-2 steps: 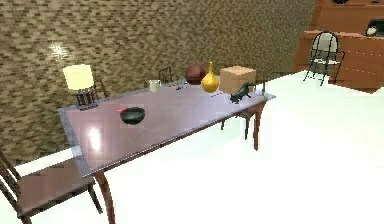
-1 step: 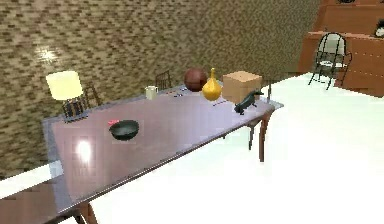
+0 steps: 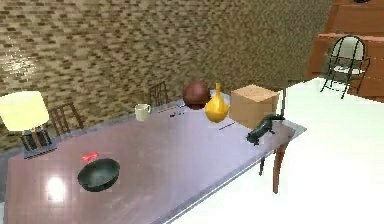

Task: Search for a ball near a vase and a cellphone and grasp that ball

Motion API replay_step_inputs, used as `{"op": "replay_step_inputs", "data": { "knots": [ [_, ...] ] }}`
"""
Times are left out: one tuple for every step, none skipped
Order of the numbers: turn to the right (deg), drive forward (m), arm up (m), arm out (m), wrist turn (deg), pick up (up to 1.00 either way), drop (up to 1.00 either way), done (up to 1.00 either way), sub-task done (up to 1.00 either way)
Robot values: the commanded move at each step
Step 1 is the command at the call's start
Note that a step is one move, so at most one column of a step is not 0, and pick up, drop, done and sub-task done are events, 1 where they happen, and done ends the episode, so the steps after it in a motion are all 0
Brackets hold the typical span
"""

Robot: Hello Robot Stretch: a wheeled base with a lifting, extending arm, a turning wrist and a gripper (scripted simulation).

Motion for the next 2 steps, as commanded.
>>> {"op": "replay_step_inputs", "data": {
  "knots": [
    [-45.0, 0.0, 0.0, 0.0, 0.0, 0.0, 0.0, 0.0, 0.0],
    [-45.0, 0.0, 0.0, 0.0, 0.0, 0.0, 0.0, 0.0, 0.0]
  ]
}}
